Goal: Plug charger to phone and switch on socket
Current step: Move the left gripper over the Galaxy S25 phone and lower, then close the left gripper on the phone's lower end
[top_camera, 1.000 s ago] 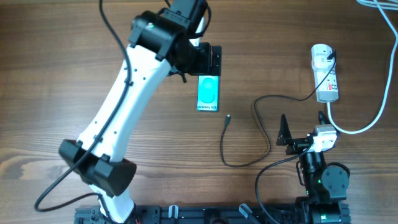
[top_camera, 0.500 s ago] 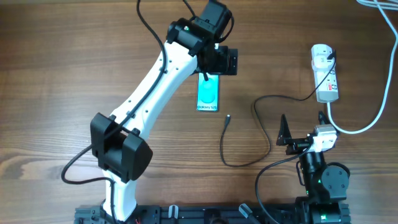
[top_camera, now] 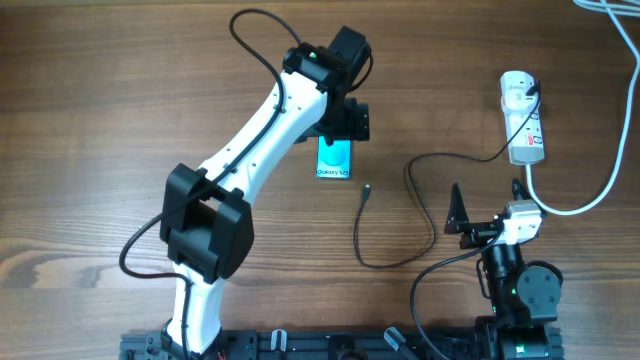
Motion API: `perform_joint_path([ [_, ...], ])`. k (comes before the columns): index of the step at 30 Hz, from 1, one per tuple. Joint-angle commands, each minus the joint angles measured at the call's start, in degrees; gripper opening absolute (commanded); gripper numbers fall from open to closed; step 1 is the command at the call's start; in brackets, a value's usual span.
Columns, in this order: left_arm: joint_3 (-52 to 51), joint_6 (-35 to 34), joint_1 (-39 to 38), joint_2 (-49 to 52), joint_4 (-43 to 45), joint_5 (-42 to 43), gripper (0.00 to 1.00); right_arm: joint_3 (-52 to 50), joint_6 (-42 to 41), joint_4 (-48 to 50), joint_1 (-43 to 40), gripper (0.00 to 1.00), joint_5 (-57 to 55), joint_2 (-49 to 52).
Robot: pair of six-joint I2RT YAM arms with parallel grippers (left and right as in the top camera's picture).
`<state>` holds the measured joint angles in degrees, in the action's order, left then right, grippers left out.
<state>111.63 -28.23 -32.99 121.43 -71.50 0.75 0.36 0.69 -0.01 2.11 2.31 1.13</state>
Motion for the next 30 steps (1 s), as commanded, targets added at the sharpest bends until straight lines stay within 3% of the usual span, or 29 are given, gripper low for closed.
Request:
perform_joint_path([
  [1, 1.57, -0.96, 0.15, 2.14, 2.23, -2.97, 0.99, -0.09, -0.72, 0.15, 0.28, 1.00, -0.39, -0.33],
  [10, 1.16, 4.46, 0.11, 9.01, 10.54, -3.87, 1.00, -0.09, -0.72, 0.15, 0.28, 1.00, -0.39, -0.33],
  [17, 0.74, 3.98, 0.11, 10.21, 11.28, -8.09, 1.00, -0.09, -0.72, 0.15, 0.28, 1.00, -0.39, -0.33],
  [21, 0.74, 0.92, -0.02, 11.56, 11.10, -7.89, 1.00, -0.09, -0.74, 0.15, 0.28, 1.00, -0.39, -0.33],
  [30, 0.70, 0.90, -1.46, 13.20, 10.86, -7.89, 1.00, -0.09, -0.72, 0.15, 0.28, 1.00, -0.39, -0.33],
])
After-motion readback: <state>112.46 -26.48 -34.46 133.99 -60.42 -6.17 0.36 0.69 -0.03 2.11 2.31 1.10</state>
